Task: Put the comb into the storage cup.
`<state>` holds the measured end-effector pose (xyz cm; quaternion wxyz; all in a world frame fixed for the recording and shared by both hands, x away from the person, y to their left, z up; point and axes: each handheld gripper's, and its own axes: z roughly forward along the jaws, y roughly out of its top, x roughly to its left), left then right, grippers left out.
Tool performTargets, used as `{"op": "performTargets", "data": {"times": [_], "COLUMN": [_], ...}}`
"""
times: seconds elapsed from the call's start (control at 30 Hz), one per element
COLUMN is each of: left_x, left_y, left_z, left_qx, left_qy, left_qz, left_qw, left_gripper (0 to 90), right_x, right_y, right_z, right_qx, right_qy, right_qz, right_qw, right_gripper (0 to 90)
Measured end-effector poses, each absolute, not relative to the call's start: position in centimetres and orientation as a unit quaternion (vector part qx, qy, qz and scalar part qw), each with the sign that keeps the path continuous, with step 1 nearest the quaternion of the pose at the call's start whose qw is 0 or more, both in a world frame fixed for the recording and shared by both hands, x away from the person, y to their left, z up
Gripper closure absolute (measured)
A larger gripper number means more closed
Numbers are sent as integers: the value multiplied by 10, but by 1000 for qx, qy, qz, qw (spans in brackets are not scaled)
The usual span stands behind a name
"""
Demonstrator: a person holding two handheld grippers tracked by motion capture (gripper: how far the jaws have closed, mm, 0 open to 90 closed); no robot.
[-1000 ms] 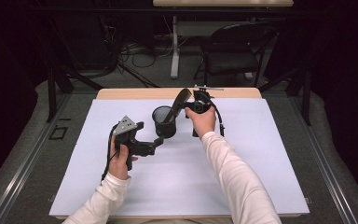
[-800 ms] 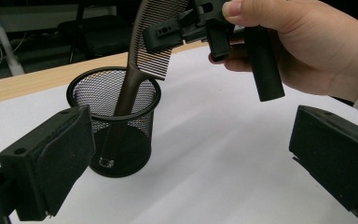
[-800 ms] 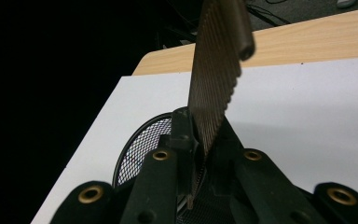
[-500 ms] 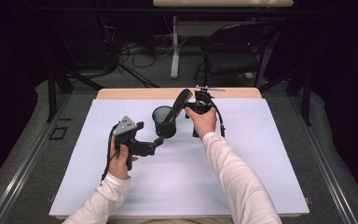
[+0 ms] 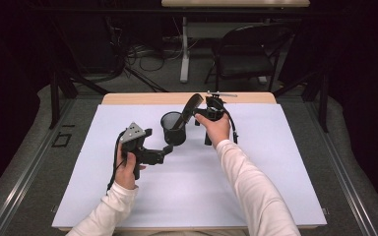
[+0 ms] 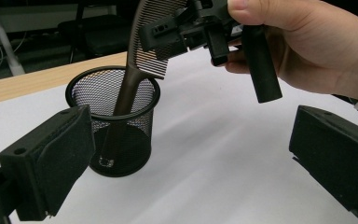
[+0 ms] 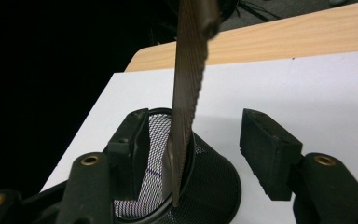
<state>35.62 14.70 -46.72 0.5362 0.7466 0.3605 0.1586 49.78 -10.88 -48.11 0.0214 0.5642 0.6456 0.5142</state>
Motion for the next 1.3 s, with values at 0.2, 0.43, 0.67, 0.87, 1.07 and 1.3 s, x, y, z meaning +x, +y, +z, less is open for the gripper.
{"op": "performTargets", "data": {"times": [0.2, 0.43, 0.67, 0.87, 1.07, 1.3], "left_x": [356, 356, 356, 356, 356, 356], "left_y": [147, 147, 147, 147, 148, 148], "left_z": [-467, -467, -467, -467, -467, -467], "left_qx": [746, 746, 746, 746, 745, 746], "left_qy": [361, 361, 362, 362, 362, 362], "left_qz": [158, 159, 159, 160, 160, 160], "left_qw": [537, 536, 536, 536, 537, 536], "left_gripper": [4, 4, 4, 4, 4, 4], "right_x": [498, 496, 496, 495, 495, 494], "right_y": [-109, -112, -114, -114, -114, -114], "right_z": [-482, -482, -481, -480, -480, -479], "right_qx": [558, 557, 555, 555, 551, 543], "right_qy": [652, 659, 659, 660, 663, 672], "right_qz": [513, 505, 507, 507, 506, 503], "right_qw": [26, 29, 29, 29, 26, 25], "right_gripper": [387, 384, 381, 380, 380, 380]}}
